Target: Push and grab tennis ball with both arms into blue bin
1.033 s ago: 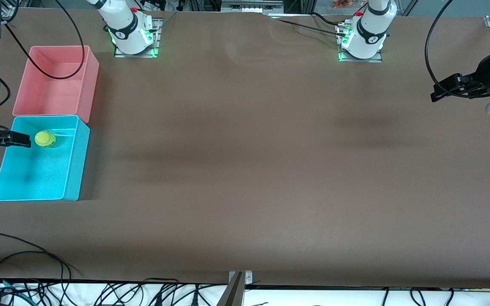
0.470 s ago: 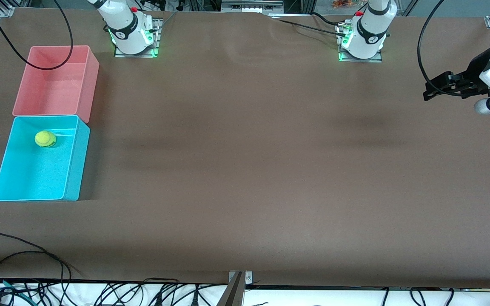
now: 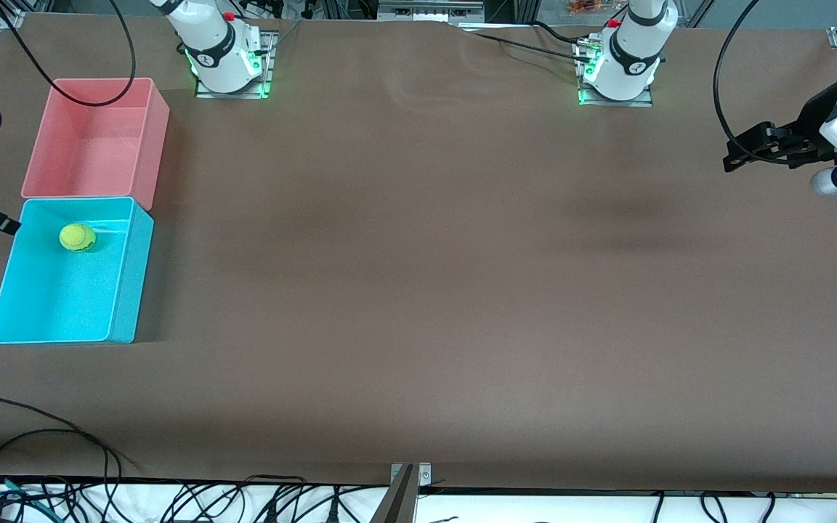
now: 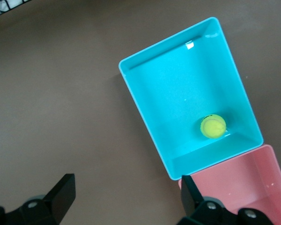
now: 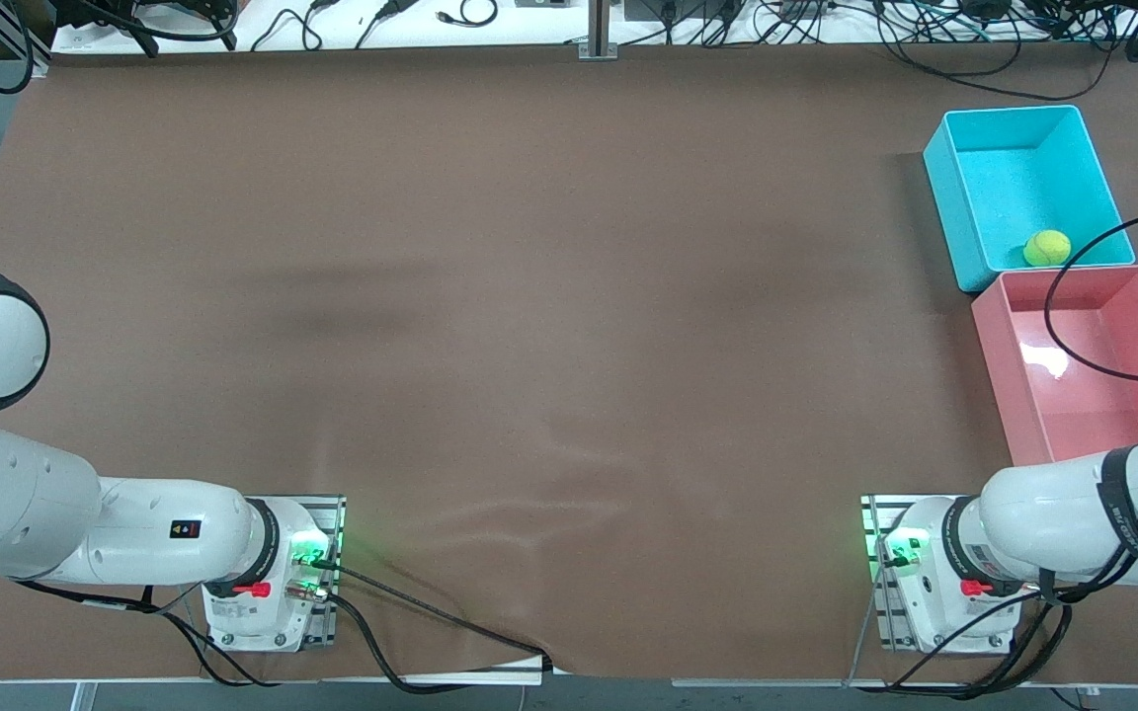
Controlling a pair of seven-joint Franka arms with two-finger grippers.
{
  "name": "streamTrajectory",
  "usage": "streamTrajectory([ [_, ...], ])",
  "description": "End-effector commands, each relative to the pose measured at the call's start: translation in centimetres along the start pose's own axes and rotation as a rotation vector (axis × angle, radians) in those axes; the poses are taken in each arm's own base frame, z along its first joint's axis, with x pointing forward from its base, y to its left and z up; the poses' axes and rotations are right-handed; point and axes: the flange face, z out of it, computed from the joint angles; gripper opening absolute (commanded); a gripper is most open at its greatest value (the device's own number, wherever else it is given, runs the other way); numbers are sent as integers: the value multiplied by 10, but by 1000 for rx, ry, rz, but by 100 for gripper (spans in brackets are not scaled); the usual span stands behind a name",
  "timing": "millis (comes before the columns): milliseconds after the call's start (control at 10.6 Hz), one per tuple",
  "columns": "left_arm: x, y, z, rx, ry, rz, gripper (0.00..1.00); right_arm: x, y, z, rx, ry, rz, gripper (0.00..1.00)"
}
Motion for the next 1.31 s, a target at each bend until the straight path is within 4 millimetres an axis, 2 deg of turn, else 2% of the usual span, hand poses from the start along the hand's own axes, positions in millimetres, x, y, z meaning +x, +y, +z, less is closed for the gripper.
streamTrajectory([
  [0, -1, 1, -7, -17, 3, 6, 100, -35, -33, 0, -13, 20, -1, 100],
  [188, -1, 2, -8, -17, 5, 7, 100, -39, -47, 0, -38, 42, -38, 100],
  [376, -1, 1, -7, -17, 3, 4, 100, -42, -52, 2, -55, 37, -60, 100],
  [563, -1, 1, -7, -17, 3, 4, 100, -49, -62, -4, -64, 50, -84, 100],
  [657, -2, 8, -7, -14, 3, 13, 100, -49, -64, -6, -71, 53, -88, 100],
  [845, -3, 15, -7, -15, 4, 23, 100, -53, -61, -17, -72, 57, -84, 100],
  [1033, -4, 19, -7, -14, 5, 29, 100, -53, -60, -18, -72, 59, -81, 100],
  [1221, -3, 15, -7, -14, 6, 23, 100, -51, -56, -20, -68, 60, -76, 100],
])
